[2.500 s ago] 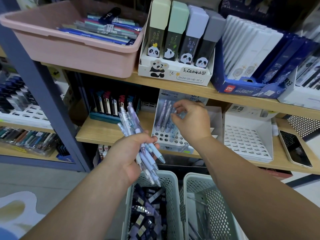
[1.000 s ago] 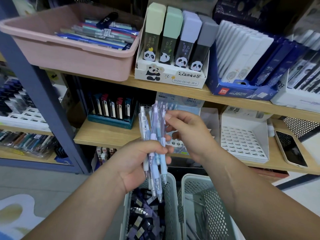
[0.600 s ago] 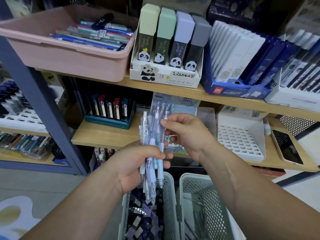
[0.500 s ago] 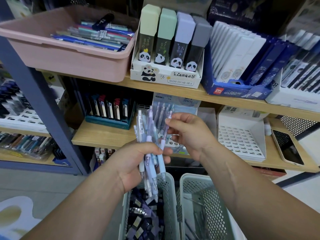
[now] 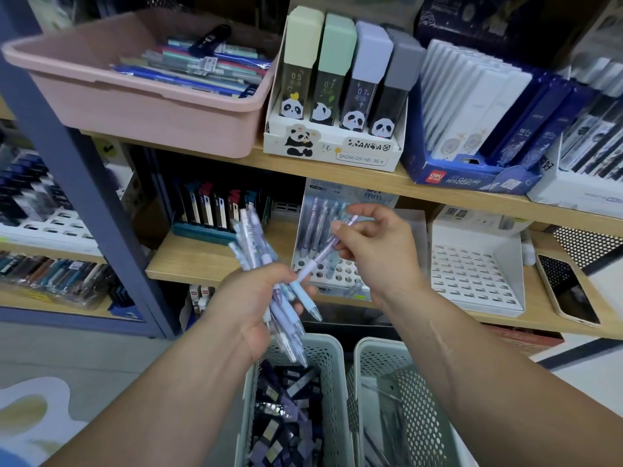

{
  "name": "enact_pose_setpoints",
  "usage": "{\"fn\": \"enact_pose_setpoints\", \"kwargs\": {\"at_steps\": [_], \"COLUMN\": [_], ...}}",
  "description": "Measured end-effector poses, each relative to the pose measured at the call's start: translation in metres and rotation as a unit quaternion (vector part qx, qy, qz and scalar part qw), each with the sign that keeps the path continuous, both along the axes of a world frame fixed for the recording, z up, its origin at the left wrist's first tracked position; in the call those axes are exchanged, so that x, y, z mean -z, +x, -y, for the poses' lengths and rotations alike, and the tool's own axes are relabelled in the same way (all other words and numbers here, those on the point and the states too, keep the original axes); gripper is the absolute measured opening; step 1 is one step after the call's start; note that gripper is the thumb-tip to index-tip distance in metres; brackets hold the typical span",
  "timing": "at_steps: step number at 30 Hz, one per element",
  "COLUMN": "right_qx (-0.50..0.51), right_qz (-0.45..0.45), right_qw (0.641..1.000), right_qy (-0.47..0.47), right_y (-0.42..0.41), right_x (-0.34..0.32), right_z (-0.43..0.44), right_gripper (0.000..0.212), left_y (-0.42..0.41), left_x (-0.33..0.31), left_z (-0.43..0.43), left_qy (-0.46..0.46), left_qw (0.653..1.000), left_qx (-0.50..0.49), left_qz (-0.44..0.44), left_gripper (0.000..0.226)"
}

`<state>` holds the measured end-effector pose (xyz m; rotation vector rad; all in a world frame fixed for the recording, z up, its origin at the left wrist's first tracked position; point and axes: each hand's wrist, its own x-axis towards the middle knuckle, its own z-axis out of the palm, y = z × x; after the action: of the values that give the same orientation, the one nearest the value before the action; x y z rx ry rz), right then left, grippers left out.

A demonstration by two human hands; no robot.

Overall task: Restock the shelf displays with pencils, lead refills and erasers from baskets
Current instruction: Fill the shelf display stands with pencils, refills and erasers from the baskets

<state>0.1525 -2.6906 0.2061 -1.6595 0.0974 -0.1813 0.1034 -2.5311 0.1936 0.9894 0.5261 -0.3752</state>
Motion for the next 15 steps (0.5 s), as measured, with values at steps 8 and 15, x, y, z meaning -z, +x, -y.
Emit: {"fn": "enact_pose_setpoints", "kwargs": {"at_steps": [8,15], "right_qx": [0.053,0.044], "right_qz": [0.015,0.039], "right_qw": [0.998,0.981], "right_qy": [0.037,-0.184], "right_y": [0.003,0.013], "right_x": [-0.001,-0.001], "right_z": [-0.001,0.008], "right_gripper": [0.036,0.032], "left_y": [0.006,0.0], "left_x": [0.004,-0.004], "left_z": [-0.011,-0.016], "left_qy": [-0.005,0.019], "left_qw": [0.996,0.999], "left_qx": [-0.068,-0.002], "left_qz": [-0.05,-0.027], "left_gripper": [0.009,0.012]}}
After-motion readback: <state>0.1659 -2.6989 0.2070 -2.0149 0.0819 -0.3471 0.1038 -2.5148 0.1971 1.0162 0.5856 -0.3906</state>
